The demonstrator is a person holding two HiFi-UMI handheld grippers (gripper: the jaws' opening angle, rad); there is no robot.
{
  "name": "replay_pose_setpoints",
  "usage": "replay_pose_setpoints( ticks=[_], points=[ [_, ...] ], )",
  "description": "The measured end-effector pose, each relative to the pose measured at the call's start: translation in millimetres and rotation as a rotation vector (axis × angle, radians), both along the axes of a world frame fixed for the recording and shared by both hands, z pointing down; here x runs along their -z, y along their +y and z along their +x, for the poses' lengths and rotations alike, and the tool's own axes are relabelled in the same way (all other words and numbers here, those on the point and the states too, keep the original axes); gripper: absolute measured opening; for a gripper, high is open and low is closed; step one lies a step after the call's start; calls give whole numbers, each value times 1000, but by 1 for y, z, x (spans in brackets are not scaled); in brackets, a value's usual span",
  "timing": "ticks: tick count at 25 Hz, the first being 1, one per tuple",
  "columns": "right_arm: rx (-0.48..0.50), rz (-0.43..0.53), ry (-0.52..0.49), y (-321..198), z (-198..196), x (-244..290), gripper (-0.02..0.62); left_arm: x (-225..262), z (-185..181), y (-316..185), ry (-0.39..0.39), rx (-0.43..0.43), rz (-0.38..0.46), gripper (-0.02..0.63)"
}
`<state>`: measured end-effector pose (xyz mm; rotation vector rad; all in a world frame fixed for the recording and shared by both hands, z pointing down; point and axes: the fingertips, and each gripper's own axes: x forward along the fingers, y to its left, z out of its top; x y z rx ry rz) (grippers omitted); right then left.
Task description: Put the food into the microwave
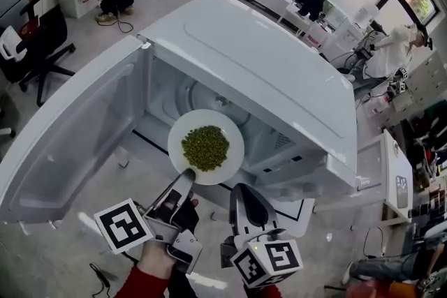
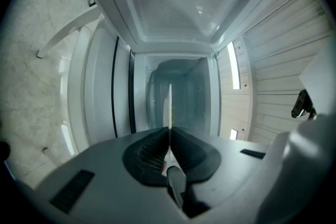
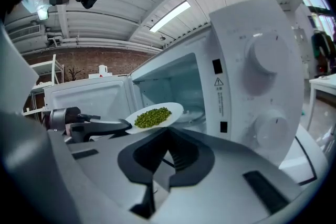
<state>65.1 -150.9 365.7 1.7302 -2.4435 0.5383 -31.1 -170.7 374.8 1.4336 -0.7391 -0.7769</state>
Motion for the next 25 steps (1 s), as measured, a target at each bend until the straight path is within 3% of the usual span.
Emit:
replay_pose_setpoints(
  ticks=[8, 25],
  points=[
    [-3, -80, 7, -11, -1, -35, 14, -16, 7, -14, -13, 9, 4, 21],
    [10, -135, -41, -30, -14, -39, 14, -18, 13, -62, -32, 13, -23, 20]
  ],
)
